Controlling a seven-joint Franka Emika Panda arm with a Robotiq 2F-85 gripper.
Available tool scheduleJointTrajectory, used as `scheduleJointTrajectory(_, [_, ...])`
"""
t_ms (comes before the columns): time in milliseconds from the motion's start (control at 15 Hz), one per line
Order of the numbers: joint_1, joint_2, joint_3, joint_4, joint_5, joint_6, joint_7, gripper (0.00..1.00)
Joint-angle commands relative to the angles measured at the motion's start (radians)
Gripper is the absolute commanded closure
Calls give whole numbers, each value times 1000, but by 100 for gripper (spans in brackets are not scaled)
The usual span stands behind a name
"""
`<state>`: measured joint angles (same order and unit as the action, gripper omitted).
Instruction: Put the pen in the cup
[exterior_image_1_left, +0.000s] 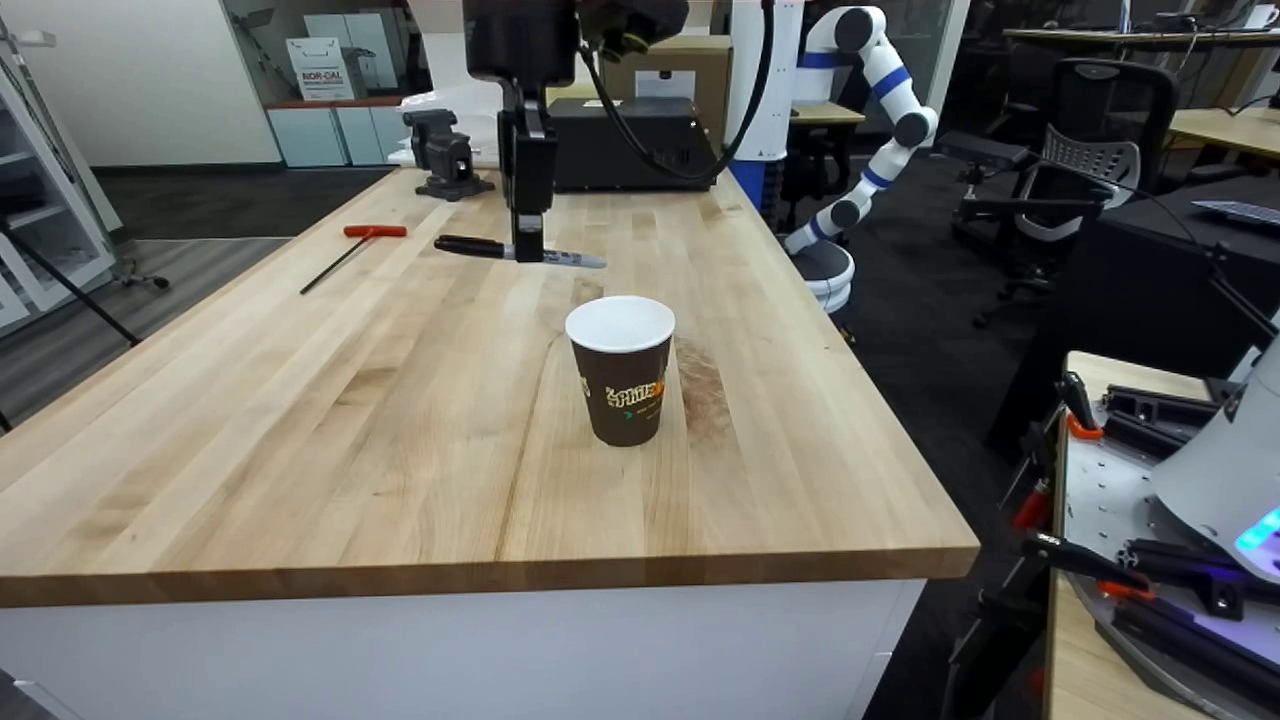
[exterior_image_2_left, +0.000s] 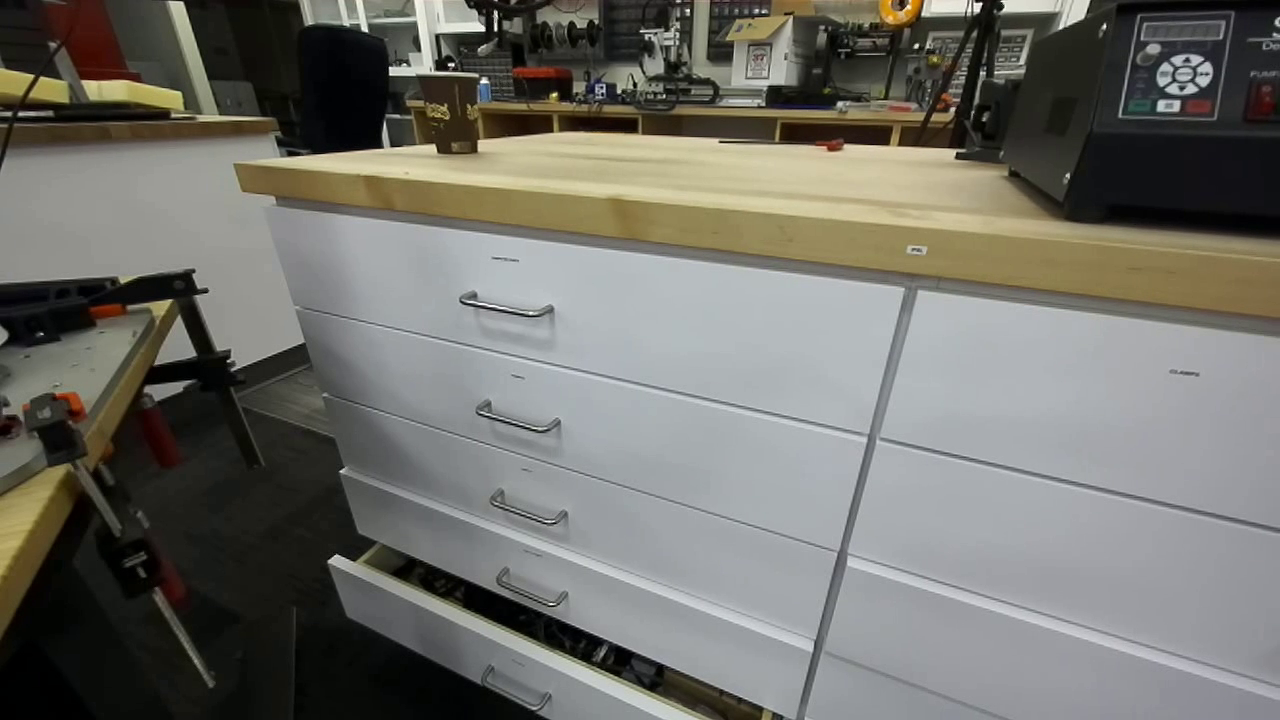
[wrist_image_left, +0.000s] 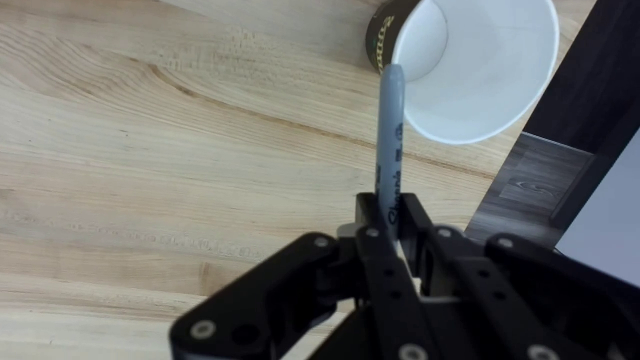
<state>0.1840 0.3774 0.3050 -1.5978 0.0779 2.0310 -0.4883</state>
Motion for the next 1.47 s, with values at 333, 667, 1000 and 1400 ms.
scheduleJointTrajectory(333, [-2,-106,-1,-111,72,42,23,97])
scheduleJointTrajectory(667, [-6,-160,0,-192,148,84,20,97])
scheduleJointTrajectory(1000, [-3,-210,0,-273,209,146,13,97])
scheduleJointTrajectory(1400, [-1,-255,-4,-350,245,192,1,97])
